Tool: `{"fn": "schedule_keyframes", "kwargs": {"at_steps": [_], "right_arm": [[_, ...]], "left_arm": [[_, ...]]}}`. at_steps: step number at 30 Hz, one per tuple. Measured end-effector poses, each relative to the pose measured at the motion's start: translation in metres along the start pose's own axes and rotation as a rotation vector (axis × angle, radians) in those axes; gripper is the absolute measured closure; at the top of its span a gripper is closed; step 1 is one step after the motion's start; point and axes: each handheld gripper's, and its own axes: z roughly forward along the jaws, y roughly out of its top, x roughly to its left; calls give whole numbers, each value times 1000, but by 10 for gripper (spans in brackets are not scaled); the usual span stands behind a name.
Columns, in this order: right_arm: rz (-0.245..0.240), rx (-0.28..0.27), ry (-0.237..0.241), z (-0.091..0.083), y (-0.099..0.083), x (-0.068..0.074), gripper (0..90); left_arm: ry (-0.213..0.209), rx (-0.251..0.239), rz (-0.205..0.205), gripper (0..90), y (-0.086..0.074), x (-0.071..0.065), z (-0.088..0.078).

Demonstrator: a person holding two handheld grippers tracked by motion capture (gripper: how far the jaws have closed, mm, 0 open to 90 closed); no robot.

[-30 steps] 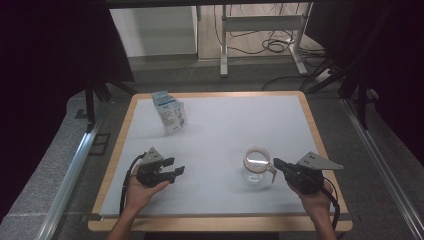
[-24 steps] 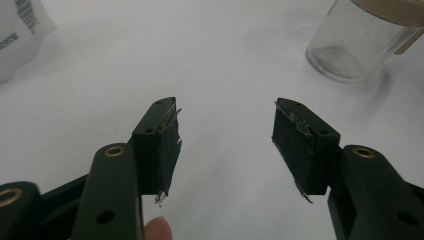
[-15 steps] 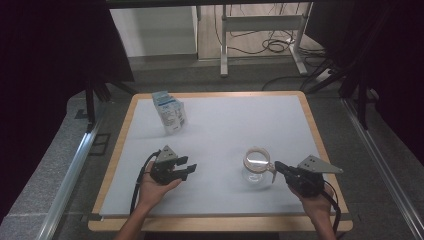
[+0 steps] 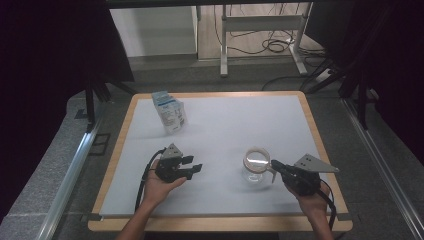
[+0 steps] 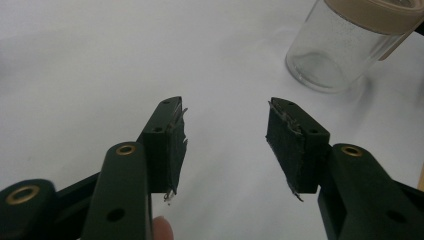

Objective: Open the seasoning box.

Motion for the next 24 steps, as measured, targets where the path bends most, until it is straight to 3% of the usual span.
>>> {"fn": "schedule_keyframes", "kwargs": {"at_steps": [12,17,24], "right_arm": [[29,-44,4,-3,-8,-2,900],[21,-57,-1,-3,-10,-2,900],[21,-74,-1,-3,-12,-2,900]], "left_arm": [[-29,4,-12,444,1,-3,7],[-50,-8,-9,528,12,-11,15],[-72,-10,24,537,24,-23,26]]}}
